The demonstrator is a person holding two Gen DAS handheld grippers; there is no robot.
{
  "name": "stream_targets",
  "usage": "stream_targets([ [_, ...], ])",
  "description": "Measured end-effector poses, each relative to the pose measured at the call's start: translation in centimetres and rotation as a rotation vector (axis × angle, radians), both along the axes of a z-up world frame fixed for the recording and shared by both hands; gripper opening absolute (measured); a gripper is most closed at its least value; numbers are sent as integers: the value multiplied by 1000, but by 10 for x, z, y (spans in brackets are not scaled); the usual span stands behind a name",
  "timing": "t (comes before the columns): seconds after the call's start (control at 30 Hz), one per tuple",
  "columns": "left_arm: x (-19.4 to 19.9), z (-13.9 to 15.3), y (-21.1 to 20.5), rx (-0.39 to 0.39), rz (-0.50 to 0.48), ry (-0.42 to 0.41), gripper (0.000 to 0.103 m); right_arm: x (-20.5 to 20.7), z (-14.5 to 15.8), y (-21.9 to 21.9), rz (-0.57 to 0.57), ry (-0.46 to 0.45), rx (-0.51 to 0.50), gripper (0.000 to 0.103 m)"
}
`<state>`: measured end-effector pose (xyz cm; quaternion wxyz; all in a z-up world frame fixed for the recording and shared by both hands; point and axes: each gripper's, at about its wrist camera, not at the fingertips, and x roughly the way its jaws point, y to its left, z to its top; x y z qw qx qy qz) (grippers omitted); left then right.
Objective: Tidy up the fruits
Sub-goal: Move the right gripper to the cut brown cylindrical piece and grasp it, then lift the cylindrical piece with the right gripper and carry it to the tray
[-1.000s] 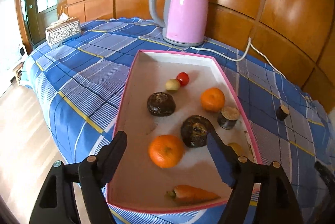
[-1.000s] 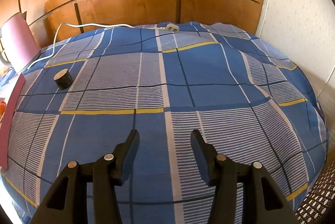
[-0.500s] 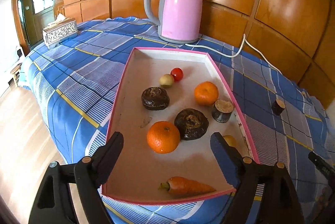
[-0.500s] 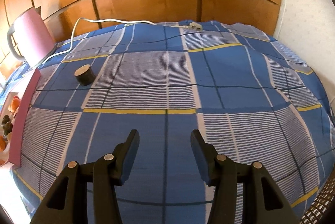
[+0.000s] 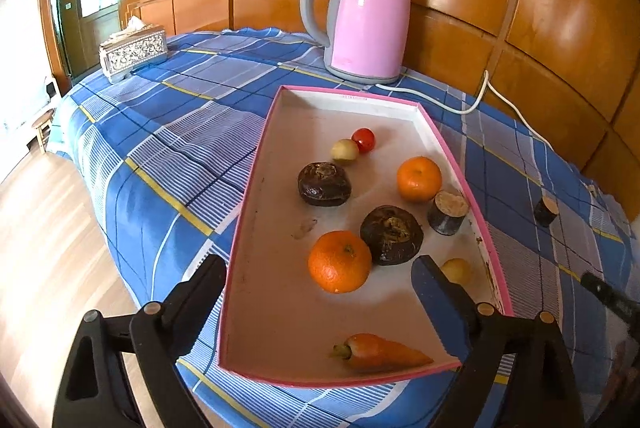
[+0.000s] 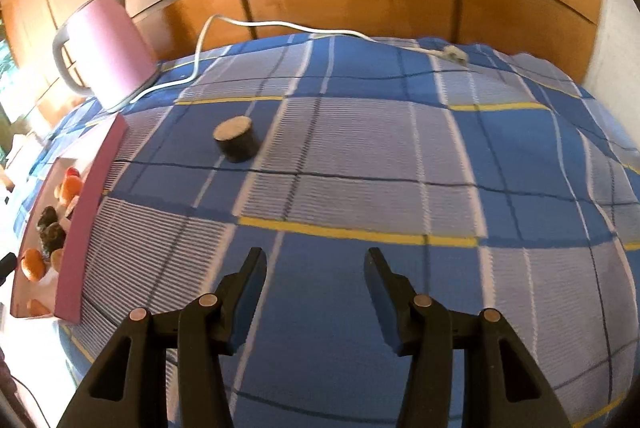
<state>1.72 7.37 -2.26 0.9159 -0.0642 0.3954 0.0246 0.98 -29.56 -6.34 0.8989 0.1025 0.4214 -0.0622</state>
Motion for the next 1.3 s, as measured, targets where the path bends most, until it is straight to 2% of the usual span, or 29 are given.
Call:
stream_targets([
  [0.43,2,-4,5,-15,10,14,94,75,13,31,87,-8,-34,51],
  [0.73,3,-6,9,-21,23,31,94,121,-3,47,105,50,-122,51],
  [0.77,3,-6,10,-21,26,32,94,125,-5,47,110,54,-129,49],
  [0.83,3,-7,12,-22,33,34,94,128,-8,46,119,59,-126,36],
  [1.1,3,-7,9,-22,25,34,94,111,-4,48,147,37,-113,36],
  [1.3,0,-3,7,-20,19,23,94,89,-4,48,163,41,-47,36],
])
